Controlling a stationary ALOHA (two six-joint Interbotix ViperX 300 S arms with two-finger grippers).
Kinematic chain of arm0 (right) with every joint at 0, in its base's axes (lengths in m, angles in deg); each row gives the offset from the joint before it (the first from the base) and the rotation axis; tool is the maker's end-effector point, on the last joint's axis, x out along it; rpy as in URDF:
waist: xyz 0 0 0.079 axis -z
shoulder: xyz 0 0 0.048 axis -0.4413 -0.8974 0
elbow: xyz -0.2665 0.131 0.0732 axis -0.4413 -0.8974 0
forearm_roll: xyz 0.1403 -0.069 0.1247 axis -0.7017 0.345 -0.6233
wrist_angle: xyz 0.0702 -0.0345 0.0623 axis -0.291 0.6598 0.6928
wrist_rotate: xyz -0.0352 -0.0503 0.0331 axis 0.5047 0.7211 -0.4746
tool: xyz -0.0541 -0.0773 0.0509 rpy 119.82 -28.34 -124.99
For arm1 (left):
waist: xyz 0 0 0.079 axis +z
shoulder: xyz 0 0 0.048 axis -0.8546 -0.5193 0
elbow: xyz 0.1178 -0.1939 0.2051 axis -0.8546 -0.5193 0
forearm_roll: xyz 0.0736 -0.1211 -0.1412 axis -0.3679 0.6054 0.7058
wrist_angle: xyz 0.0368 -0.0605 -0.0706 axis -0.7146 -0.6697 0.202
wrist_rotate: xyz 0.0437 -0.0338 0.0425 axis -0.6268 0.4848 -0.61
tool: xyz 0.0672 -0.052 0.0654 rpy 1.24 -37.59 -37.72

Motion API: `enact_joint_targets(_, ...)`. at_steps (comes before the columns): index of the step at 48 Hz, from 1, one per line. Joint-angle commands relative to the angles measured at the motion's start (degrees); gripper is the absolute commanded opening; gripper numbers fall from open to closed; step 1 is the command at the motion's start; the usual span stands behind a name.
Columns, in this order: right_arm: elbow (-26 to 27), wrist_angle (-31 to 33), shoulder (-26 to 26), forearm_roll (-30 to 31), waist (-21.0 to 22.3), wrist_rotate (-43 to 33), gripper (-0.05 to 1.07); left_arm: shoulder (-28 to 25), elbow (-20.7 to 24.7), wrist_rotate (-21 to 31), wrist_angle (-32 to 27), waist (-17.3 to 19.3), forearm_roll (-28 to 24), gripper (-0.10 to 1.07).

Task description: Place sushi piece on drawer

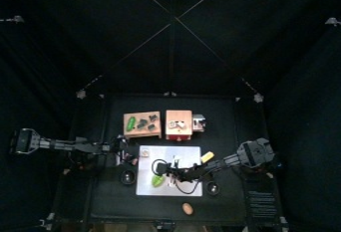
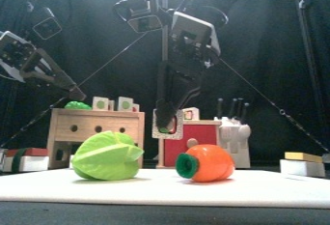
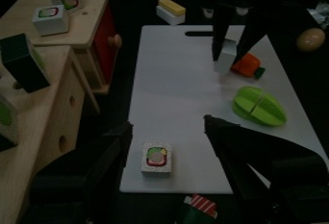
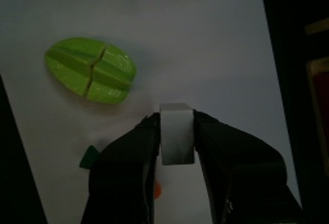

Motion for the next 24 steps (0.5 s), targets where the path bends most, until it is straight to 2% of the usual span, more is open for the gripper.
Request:
enact_joint_targets(1,2.64,2.11,4.92,2.55,0.88,-0.09,0.62,0.0,0.7,-0.09,0.18,-0.09,0.09,0.95)
enact_joint_targets(7,4.13,7.91,9.84,9.76,6.15,-1.14,0.62,-0.09,0.97,-0.18,0.35,-0.18,0.09,0.95)
enact_joint_targets(11,5.1,8.26,11.16,12.48,10.72,-1.14,0.62,0.0,0.88,-0.09,0.44,-0.09,0.09,0.95)
enact_joint_targets(19,6.86,7.91,11.43,12.83,20.57,-1.23,0.62,0.0,0.79,0.0,0.35,-0.18,0.35,0.95)
enact_joint_targets(24,7.21,5.19,10.28,11.07,26.19,-1.23,0.62,0.0,0.7,0.0,0.44,-0.09,0.53,0.95)
